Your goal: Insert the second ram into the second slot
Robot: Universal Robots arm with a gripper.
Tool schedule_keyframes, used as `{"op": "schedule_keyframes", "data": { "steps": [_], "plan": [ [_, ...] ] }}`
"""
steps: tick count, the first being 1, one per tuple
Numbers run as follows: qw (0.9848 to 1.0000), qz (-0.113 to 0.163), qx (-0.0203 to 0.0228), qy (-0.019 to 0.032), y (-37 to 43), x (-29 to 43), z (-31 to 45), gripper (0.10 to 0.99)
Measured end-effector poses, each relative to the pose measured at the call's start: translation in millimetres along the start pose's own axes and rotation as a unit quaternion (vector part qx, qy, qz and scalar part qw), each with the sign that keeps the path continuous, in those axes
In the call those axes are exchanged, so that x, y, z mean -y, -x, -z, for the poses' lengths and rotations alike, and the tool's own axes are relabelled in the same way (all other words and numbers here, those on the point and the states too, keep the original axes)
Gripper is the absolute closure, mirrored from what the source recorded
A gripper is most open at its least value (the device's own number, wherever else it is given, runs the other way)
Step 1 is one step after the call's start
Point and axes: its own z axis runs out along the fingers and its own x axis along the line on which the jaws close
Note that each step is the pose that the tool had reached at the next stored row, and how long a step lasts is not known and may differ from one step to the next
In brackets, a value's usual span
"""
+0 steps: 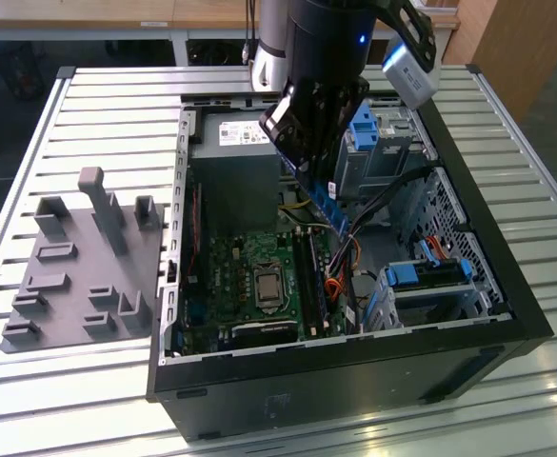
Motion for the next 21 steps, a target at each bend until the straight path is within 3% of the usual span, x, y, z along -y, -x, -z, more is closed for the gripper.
{"op": "schedule_keyframes", "data": {
  "steps": [10,21],
  "plan": [
    [0.9995,-0.030,0.0009,-0.0004,0.0,0.0,0.0,0.949],
    [0.9980,-0.064,0.0019,-0.0008,0.0,0.0,0.0,0.949]
  ]
}}
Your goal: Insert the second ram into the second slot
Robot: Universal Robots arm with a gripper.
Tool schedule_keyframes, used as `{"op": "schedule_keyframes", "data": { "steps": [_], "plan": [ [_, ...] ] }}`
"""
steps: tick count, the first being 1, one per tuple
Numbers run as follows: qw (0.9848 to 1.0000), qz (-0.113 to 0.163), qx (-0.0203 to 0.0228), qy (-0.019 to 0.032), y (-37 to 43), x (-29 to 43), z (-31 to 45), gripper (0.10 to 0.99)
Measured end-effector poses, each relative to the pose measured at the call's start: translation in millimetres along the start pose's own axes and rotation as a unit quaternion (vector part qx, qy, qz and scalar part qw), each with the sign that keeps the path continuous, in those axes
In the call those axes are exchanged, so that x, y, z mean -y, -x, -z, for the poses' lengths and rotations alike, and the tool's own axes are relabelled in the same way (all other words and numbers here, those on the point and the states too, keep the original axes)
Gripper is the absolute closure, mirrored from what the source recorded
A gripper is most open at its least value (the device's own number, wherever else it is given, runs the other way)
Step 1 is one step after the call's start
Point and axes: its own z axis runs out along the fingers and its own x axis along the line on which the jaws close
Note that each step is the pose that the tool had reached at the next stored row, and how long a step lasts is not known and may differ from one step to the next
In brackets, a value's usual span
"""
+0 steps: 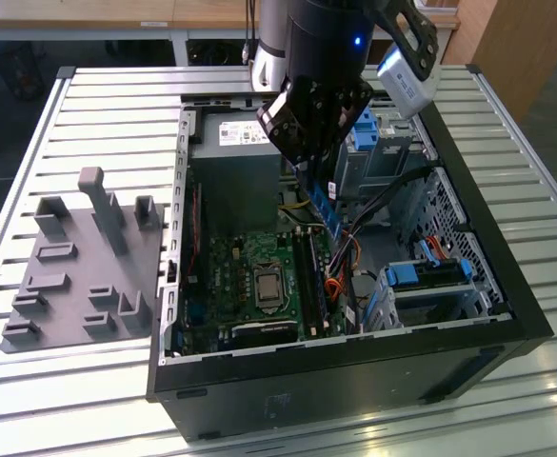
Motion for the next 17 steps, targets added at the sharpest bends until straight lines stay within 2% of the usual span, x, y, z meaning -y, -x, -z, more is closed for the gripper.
{"op": "schedule_keyframes", "data": {
  "steps": [8,17],
  "plan": [
    [0.9997,-0.024,0.0007,-0.0003,0.0,0.0,0.0,0.949],
    [0.9987,-0.051,0.0015,-0.0006,0.0,0.0,0.0,0.949]
  ]
}}
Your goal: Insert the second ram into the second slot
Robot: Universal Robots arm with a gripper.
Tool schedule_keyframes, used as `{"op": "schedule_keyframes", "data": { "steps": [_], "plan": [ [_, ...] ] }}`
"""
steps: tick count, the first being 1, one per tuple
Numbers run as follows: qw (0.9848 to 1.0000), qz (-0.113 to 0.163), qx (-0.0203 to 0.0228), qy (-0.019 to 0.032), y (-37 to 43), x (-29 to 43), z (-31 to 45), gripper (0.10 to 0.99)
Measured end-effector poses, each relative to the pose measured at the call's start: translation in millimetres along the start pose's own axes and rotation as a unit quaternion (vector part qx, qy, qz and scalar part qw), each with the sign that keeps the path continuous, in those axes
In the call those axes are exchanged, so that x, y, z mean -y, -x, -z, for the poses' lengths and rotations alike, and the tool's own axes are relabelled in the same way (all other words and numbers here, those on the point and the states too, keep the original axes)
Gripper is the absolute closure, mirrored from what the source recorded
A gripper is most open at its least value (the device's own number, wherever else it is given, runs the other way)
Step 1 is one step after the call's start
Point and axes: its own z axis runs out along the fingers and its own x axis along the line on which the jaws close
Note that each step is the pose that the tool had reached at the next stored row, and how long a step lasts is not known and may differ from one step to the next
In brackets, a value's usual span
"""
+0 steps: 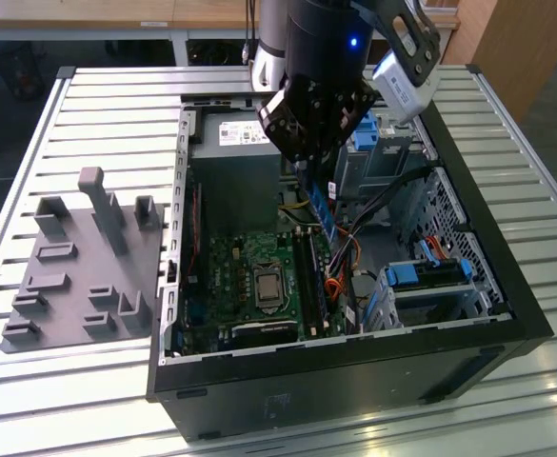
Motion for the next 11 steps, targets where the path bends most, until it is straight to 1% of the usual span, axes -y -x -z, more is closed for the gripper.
{"op": "schedule_keyframes", "data": {
  "steps": [11],
  "plan": [
    [0.9995,-0.032,0.0009,-0.0004,0.0,0.0,0.0,0.949]
  ]
}}
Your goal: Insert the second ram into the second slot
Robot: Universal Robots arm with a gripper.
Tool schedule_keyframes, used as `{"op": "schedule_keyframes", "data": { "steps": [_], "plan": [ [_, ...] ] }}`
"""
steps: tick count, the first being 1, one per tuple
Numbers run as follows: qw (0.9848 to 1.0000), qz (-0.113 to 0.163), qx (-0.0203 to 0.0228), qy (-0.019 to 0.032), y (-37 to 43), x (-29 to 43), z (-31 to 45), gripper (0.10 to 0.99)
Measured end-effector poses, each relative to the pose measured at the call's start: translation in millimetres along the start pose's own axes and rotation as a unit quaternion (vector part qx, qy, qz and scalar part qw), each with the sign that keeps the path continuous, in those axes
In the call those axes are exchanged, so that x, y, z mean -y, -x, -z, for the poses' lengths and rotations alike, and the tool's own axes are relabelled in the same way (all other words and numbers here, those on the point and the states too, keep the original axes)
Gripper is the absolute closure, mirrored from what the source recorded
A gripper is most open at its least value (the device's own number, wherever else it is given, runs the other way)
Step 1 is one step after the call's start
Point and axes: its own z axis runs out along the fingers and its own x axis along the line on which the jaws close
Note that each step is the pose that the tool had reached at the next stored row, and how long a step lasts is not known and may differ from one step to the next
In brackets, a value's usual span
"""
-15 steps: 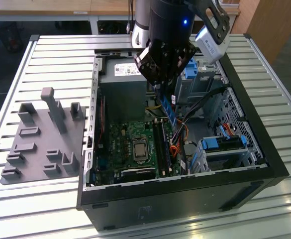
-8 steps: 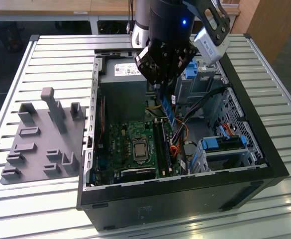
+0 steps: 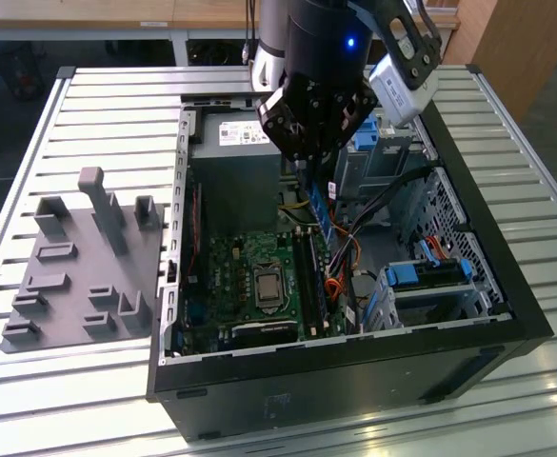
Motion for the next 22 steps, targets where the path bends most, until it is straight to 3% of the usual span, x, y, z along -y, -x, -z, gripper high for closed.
{"op": "schedule_keyframes", "data": {
  "steps": [10,22],
  "plan": [
    [0.9994,-0.033,0.0010,-0.0004,0.0,0.0,0.0,0.949],
    [0.9975,-0.071,0.0021,-0.0009,0.0,0.0,0.0,0.949]
  ]
}}
